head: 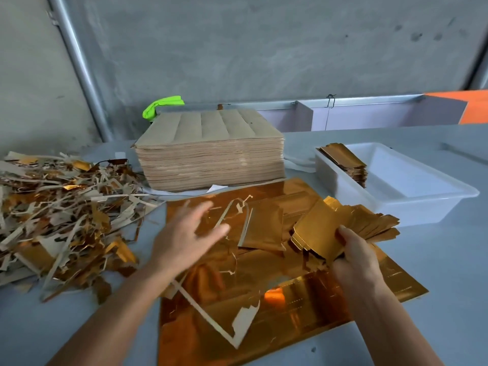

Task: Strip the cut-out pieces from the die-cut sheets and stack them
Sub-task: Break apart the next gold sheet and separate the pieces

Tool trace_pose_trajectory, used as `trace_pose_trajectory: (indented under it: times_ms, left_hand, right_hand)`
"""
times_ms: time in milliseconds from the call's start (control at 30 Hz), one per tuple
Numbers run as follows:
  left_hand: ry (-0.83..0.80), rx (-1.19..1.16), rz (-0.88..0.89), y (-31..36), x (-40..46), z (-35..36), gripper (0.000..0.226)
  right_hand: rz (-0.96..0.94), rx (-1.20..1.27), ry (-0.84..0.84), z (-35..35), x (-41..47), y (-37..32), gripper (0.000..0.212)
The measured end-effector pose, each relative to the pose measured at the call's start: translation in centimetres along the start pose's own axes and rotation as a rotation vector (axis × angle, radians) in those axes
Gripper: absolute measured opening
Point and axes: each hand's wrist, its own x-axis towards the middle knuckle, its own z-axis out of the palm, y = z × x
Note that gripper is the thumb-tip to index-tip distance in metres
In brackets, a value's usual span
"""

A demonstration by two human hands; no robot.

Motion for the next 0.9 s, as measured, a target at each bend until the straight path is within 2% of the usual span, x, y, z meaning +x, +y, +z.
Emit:
trace_pose_trajectory:
  times_ms: [67, 200, 267, 333, 400, 433, 500, 700, 800, 900]
  left_hand:
    - [-0.122, 0.016, 0.102, 2.4, -1.3, 1.2, 0.084]
    - [-0.223, 0.094, 0.246, 6.0, -3.1, 4.0, 0.104]
    - [-0.231, 0.202, 0.25, 7.2, -3.3, 5.2, 0.094]
    - [-0.174, 0.229, 0.25, 7.5, -3.1, 6.0, 0.061]
    - [-0.122, 0.187, 0.257, 6.7, -2.7, 6.4, 0.033]
    - [-0.102, 0.17, 0.248, 6.1, -2.6, 6.3, 0.027]
    - [-0.037, 0.174, 0.213, 4.7, -2.2, 5.5, 0.023]
    - [0.117, 0.381, 0.084, 0.0, -0.4, 1.4, 0.017]
    - [0.07, 0.544, 0.014, -0.7, 0.5, 0.6, 0.017]
    - [-0.119, 0.709, -0.083, -0.4, 0.7, 0.4, 0.038]
  right_hand:
    - [0.006, 0.023, 0.01, 0.8, 0.0, 0.4, 0.049]
    - [0.055, 0.059, 0.041, 2.1, -0.2, 1.2, 0.028]
    - [0.08, 0.071, 0.046, 2.5, -0.6, 1.5, 0.019]
    - [0.076, 0.056, 0.027, 2.4, -0.8, 1.5, 0.014]
    - [0.036, 0.028, 0.007, 1.9, -1.1, 1.1, 0.021]
    - [0.002, 0.003, 0.001, 1.6, -1.1, 0.6, 0.031]
    - [-0.078, -0.075, -0.005, 0.7, -0.8, -0.3, 0.044]
    - [-0.242, -0.233, 0.007, -1.8, 0.0, -2.7, 0.054]
    - [-0.223, -0.231, -0.034, -2.1, -0.1, -2.6, 0.053]
    - [-0.159, -0.227, -0.058, -1.6, -0.5, -1.4, 0.052]
